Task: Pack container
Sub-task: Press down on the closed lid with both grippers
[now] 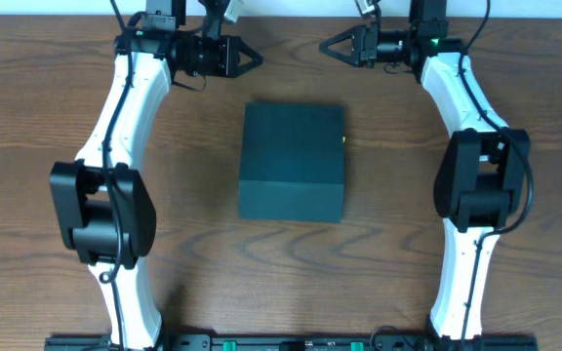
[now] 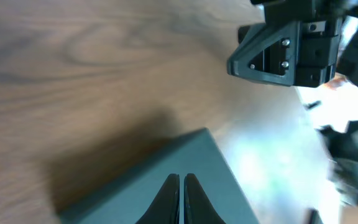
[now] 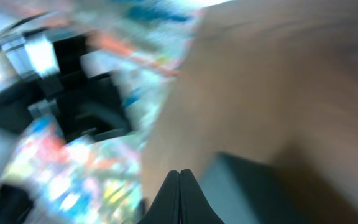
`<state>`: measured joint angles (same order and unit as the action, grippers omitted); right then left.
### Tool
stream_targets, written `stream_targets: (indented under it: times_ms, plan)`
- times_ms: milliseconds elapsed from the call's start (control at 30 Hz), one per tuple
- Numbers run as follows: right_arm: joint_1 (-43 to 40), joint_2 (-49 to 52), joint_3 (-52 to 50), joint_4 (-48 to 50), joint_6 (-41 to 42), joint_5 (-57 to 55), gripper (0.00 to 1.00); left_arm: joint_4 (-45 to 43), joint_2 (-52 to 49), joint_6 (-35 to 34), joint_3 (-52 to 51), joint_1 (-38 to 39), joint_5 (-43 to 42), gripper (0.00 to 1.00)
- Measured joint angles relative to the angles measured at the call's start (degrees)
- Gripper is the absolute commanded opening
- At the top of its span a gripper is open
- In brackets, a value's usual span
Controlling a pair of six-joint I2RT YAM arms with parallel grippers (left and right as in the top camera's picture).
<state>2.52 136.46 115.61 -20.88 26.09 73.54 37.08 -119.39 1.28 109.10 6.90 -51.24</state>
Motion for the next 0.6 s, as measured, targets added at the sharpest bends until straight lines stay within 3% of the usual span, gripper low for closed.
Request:
stream_targets:
  times_ms: [133, 300, 467, 600]
  plan:
    - [-1.3, -0.6, 0.3, -11.1, 1.3, -17.0, 0.02, 2.0, 3.1, 0.0, 0.0, 0.3, 7.7, 0.06]
    - [-1.3, -5.1, 0.3, -29.3, -2.8, -38.1, 0.02, 7.8, 5.7, 3.0, 0.0, 2.4, 12.1, 0.06]
    - [0.4, -17.2, 0.3, -41.7, -9.5, -56.1, 0.01, 14.1, 6.3, 8.9, 0.0, 7.4, 13.5, 0.06]
    - [1.3, -27.7, 1.0, -49.2, -12.5, -64.3, 0.02, 19.8, 6.3, 13.4, 0.0, 11.9, 13.9, 0.06]
